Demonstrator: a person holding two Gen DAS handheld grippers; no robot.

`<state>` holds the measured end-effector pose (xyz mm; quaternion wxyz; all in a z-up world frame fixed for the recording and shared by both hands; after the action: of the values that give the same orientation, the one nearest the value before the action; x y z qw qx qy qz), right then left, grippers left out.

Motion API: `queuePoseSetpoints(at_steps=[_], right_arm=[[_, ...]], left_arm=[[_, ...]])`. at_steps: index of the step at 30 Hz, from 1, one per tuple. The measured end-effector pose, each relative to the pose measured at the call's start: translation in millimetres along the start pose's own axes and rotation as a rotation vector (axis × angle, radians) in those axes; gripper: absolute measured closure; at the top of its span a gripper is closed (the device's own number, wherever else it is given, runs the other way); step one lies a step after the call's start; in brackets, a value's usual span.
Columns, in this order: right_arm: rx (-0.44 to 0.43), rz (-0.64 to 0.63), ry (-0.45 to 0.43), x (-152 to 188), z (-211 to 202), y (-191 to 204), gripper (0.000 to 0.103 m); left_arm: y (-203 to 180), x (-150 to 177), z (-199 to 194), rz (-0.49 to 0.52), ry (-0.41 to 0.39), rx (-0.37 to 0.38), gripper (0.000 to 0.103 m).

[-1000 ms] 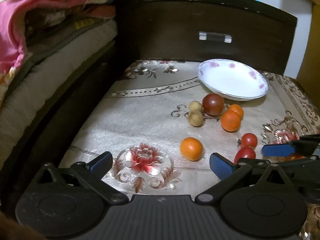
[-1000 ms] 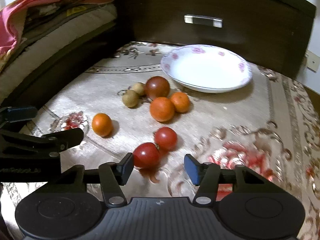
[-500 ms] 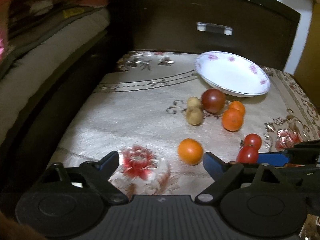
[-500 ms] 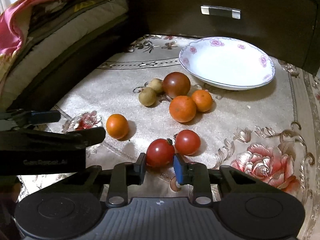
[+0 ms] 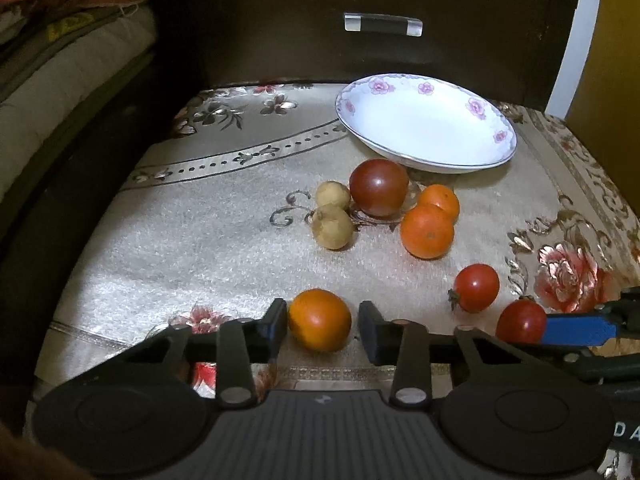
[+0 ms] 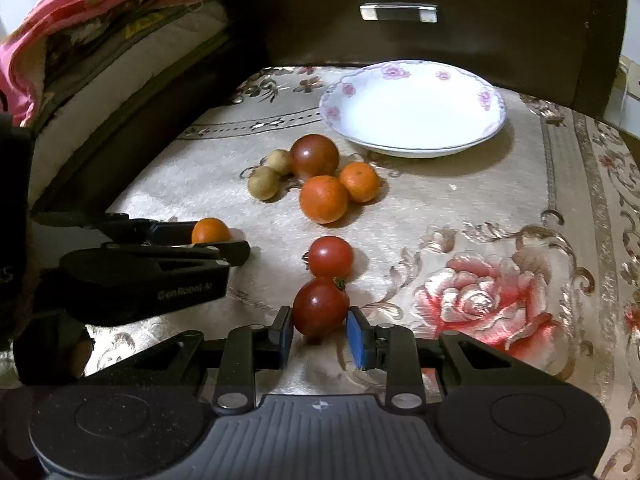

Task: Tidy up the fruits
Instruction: 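Carry both fruits over the white bowl and open both grippers to drop them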

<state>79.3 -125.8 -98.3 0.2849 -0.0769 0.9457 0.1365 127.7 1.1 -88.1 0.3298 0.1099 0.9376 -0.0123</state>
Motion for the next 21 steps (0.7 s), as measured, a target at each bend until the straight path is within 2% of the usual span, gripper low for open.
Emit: queuePoseSetpoints(at_steps=[10, 15, 21], right_arm=[[0.010, 0.027, -0.029, -9, -7, -12, 0.078], [0.018, 0.032, -0.055, -18, -13, -16, 0.078], [0.036, 0.042, -0.099, -41, -17, -24, 0.077]], left_arm=[[-8, -2, -11, 0.012, -0.001, 0.037, 0.065], [-18, -22, -21, 0.000, -0.038, 0.089, 0.065], [-35, -48, -19, 0.031, -0.064, 0.130, 0.065]])
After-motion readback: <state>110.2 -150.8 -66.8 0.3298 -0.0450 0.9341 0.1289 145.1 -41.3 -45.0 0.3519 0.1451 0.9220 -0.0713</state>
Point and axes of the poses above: each gripper's, at about its wrist camera, not at the fingertips, and z roughly the way its jaws point, y to its left, x to its underside, the point moved 7 cm from there along z, roughly the way its jaws point, and after that the axes turned 6 degrees about z, right-handed, at the moved point
